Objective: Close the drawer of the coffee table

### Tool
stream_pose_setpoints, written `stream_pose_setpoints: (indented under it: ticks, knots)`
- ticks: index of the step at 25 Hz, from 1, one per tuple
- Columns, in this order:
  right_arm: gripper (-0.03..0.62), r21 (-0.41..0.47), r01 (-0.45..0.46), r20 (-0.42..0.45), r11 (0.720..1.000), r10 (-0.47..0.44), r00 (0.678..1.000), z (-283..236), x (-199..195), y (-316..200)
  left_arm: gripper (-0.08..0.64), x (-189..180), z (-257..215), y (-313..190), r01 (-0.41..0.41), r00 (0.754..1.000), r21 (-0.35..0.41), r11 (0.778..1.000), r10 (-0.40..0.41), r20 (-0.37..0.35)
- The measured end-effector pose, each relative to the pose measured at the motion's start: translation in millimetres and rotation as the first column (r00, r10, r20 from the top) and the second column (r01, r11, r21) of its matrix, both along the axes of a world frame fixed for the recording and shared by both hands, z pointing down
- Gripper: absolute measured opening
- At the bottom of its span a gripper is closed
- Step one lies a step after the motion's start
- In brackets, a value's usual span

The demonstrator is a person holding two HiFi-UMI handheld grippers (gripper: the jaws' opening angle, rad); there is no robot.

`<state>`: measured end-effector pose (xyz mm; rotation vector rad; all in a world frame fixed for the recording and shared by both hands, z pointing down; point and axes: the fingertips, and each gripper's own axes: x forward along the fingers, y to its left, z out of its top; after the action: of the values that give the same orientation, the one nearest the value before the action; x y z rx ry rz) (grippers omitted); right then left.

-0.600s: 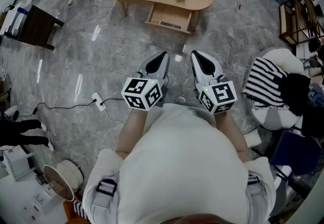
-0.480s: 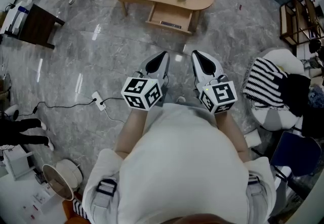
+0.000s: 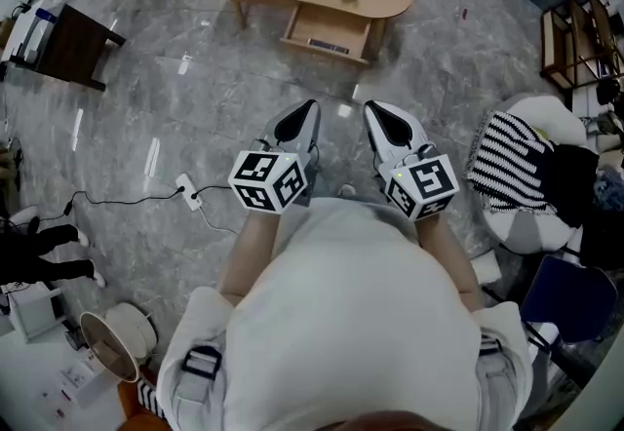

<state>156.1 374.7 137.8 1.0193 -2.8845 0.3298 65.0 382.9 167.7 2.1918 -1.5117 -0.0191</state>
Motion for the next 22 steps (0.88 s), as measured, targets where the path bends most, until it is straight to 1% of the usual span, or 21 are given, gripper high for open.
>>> stream_pose_setpoints:
  ticks: [2,6,11,15,19,22]
  knots:
    - [-0.002,-0.014,0.01,0.008,1.0,-0.01,1.0,2.0,0.9,-1.0,-0.002,-2.0,0.2,-1.4,0.011,1.0,-0.002,1.0,-0.011,-0.002]
    - [-0.002,-0.026,0.006,-0.001,1.0,-0.006,1.0,6.1,-1.4,-7.4,-0.002,-12.1,2.7,-7.1,0.036,0.999,-0.014,0.999,-0.036,-0.011]
    - [-0.002,-0.039,-0.005,0.001,0.999,0.005,1.0,11.4,-9.7,-25.4,-0.002,-27.9,11.0,-25.5,0.046,0.999,-0.03,0.999,-0.046,-0.018]
    - [-0.002,-0.041,-0.036,-0.004,0.999,0.036,0.999,13.7,-16.9,-51.8,-0.002,-42.3,16.4,-53.7,0.035,0.999,-0.036,0.999,-0.036,-0.029]
    - [-0.002,-0.037,-0.034,-0.008,0.999,0.034,0.999,13.2,-36.7,-84.1,-0.002,-61.5,19.6,-92.3,0.019,0.999,-0.041,0.999,-0.021,-0.032]
    - [-0.002,-0.039,-0.049,-0.015,0.998,0.049,0.999,13.1,-52.0,-113.1,-0.002,-73.1,20.0,-122.3,-0.004,1.0,-0.044,0.999,0.003,-0.027]
